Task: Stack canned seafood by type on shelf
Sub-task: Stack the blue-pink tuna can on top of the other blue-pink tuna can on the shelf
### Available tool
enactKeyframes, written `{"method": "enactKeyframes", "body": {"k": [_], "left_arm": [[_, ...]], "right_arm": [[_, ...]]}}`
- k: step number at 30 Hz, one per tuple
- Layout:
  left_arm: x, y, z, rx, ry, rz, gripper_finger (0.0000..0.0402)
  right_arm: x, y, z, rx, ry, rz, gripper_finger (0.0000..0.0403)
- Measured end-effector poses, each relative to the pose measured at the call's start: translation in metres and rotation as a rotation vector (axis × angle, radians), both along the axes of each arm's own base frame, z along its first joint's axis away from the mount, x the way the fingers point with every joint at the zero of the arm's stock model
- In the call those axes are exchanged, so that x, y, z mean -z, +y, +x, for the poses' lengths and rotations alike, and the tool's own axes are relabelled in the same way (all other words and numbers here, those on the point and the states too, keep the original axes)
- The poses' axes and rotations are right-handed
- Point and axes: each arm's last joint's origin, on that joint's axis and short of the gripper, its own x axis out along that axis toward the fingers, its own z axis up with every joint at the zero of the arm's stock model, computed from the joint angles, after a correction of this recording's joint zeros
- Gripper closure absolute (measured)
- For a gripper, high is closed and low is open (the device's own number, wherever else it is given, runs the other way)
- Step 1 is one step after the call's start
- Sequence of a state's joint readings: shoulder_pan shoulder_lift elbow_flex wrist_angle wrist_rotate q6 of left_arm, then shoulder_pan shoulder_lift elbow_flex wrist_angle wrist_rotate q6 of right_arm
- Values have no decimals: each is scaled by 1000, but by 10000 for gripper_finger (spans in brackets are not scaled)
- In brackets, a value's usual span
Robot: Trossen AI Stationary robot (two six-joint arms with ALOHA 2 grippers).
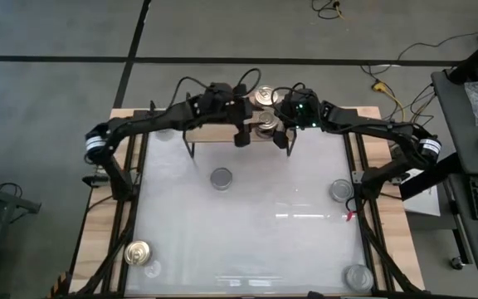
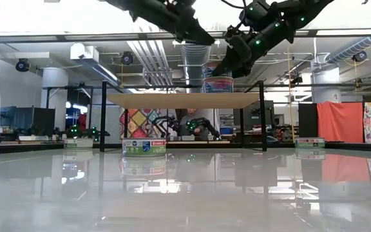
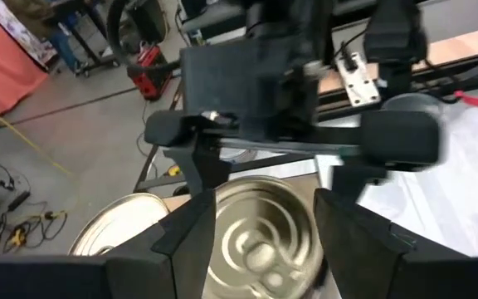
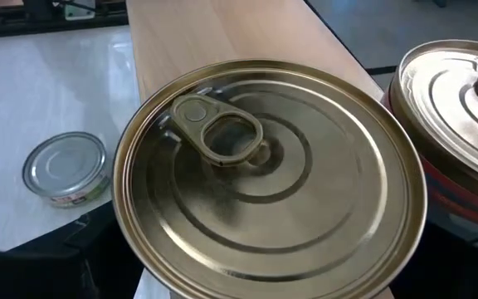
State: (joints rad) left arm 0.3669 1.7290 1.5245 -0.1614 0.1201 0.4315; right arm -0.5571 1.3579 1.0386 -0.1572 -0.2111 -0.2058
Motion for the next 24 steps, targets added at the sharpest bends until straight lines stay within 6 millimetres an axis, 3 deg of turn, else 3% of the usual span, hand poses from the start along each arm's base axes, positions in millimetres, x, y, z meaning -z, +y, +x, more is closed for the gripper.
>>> {"method": "enactKeyframes", "body": {"k": [8, 24], "left_arm": [[18, 15, 22, -18, 23, -24, 212], [40, 35, 34, -69, -5, -50, 212]], "right_arm": [[1, 1, -1, -13, 12, -3, 13], [0, 0, -1, -18, 14, -18, 4]]}}
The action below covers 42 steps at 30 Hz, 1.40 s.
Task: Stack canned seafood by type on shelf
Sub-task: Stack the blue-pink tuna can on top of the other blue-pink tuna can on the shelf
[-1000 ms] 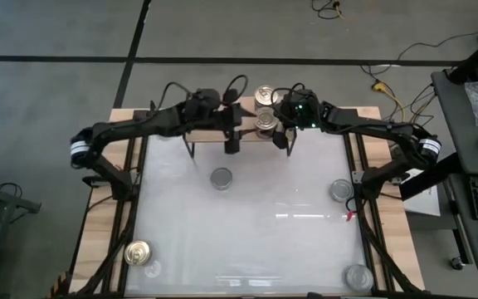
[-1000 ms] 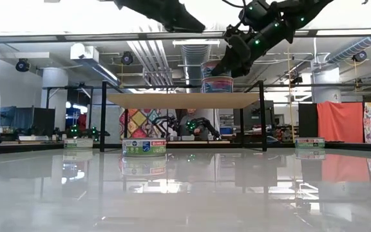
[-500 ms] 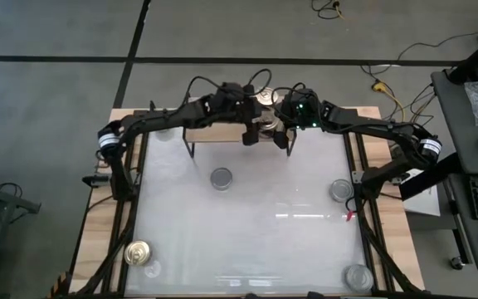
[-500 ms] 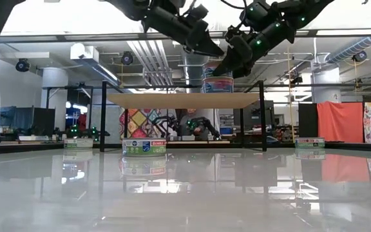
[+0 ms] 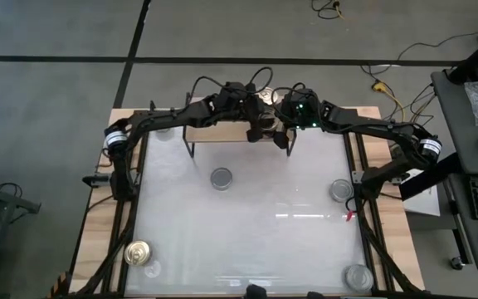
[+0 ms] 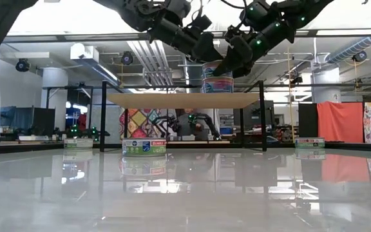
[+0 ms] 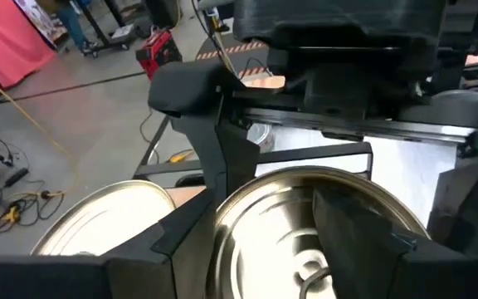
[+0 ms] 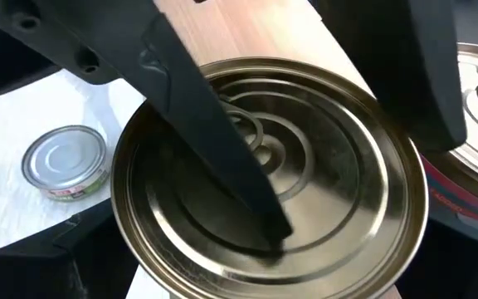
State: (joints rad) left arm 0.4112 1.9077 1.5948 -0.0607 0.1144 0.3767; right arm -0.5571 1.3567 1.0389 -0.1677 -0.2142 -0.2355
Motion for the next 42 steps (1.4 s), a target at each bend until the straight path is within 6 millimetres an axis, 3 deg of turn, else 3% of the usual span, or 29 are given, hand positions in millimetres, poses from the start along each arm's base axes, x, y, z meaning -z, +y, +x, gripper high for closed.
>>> {"method": "enactKeyframes", "body": {"k": [25, 36, 42], "left_arm": [[13, 10, -1, -61, 44, -52, 212], [13, 10, -1, -70, 33, -66, 212], [5, 9, -4, -71, 14, -56, 212]], "right_arm": [[-10, 2, -8, 47, 36, 80, 3], [-26, 5, -13, 20, 123, 79, 3], [-39, 9, -24, 93, 125, 6, 3]]}}
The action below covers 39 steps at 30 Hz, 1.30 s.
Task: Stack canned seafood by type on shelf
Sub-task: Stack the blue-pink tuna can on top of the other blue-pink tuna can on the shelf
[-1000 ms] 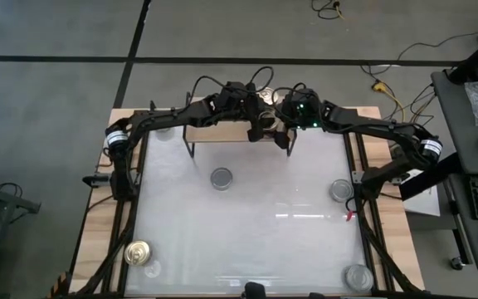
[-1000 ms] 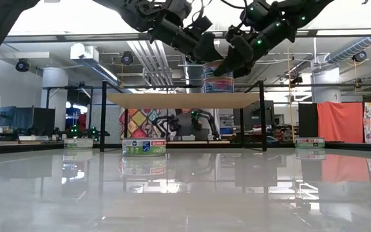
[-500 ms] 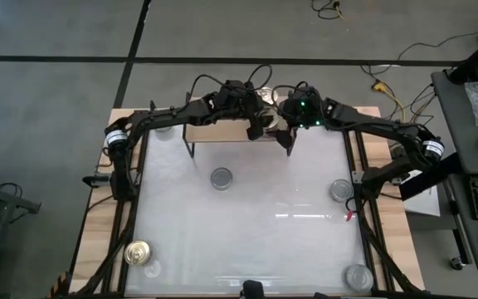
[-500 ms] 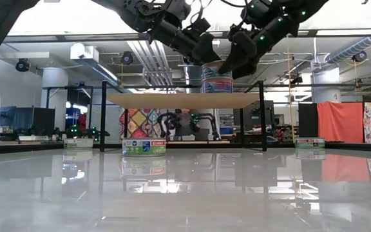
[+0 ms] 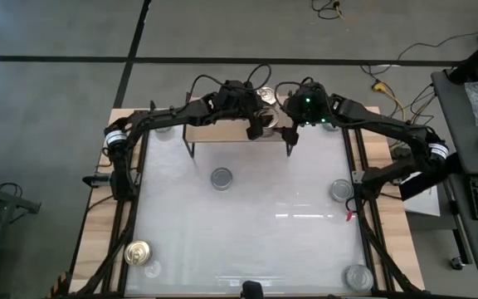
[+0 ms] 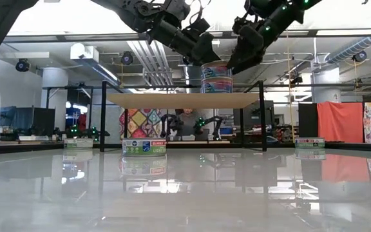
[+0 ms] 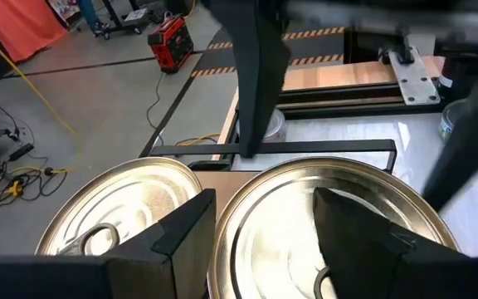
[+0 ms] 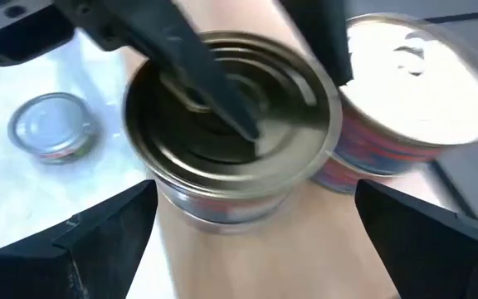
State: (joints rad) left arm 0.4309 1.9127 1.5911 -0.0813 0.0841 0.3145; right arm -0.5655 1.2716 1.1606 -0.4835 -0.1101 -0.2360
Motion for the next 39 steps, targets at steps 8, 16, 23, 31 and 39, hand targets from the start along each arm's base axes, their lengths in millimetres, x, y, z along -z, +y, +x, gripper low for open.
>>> {"method": "enactKeyframes", "body": {"k": [8, 16, 23, 31, 39], "left_arm": [[-31, -8, -8, 66, -62, -1, 212], [-96, -82, -41, 424, -12, -204, 218], [-77, -204, -90, 450, 358, -416, 256], [-18, -297, -152, 162, 707, -866, 280], [57, -331, -210, -288, 1167, -1108, 330]], "right_arm": [[-20, 11, -14, 20, -78, -22, 3], [-14, 44, -12, -46, -284, -134, 3], [1, 100, -18, -227, -492, -151, 3], [24, 149, -20, -270, -452, -178, 3], [38, 196, -10, -337, -405, -150, 3]]}}
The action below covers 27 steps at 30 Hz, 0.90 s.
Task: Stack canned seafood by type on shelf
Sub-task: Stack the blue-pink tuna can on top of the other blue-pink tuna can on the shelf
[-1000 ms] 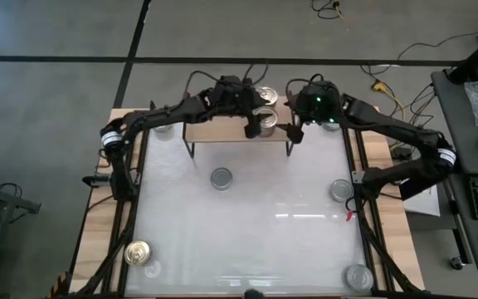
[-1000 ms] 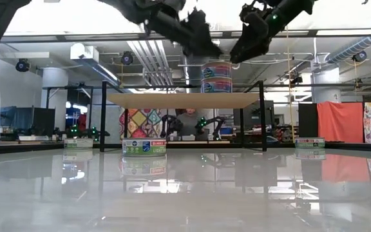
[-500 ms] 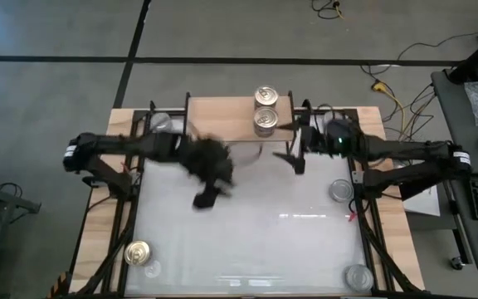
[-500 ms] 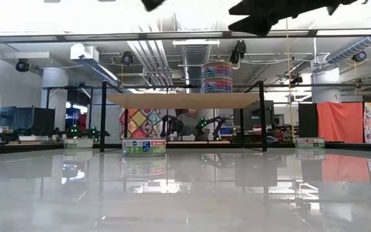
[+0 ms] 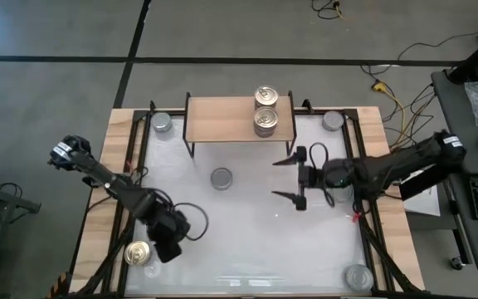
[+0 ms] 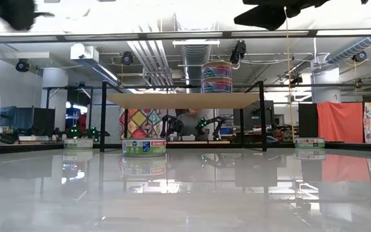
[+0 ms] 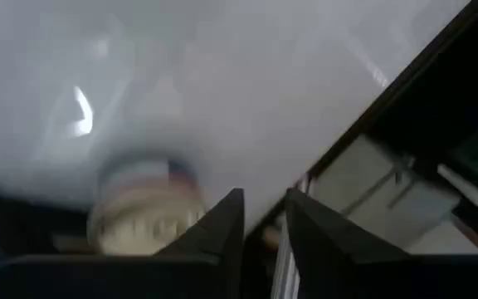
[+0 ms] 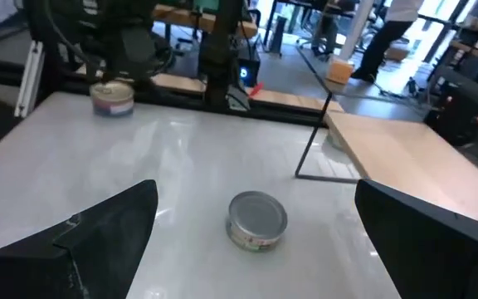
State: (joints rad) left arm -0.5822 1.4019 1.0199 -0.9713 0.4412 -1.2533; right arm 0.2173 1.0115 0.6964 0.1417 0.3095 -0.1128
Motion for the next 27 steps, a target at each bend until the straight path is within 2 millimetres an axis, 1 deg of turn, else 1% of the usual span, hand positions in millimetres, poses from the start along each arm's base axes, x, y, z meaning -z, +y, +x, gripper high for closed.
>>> {"method": "enactKeyframes", "body": {"k": [4, 5, 11, 15, 19, 24, 27], "left_arm": [[18, -8, -16, -4, 157, -13, 384], [23, -9, -19, -6, 184, -13, 393], [49, -13, -32, 21, 341, 0, 400], [60, -17, -36, 44, 409, -4, 401], [68, -19, -30, 78, 361, 9, 401], [81, -16, -12, 108, 284, -33, 401], [84, -15, 3, 141, 236, -67, 402]], "right_arm": [[10, 19, 5, -8, 22, 14, 3], [13, 24, 6, -17, 31, 20, 3], [25, 52, 10, -59, 44, 67, 3], [28, 62, 8, -88, 52, 60, 3], [28, 62, 8, -88, 51, 54, 3], [26, 62, 9, -91, 26, 42, 3], [26, 63, 11, -98, 12, 37, 3]]}}
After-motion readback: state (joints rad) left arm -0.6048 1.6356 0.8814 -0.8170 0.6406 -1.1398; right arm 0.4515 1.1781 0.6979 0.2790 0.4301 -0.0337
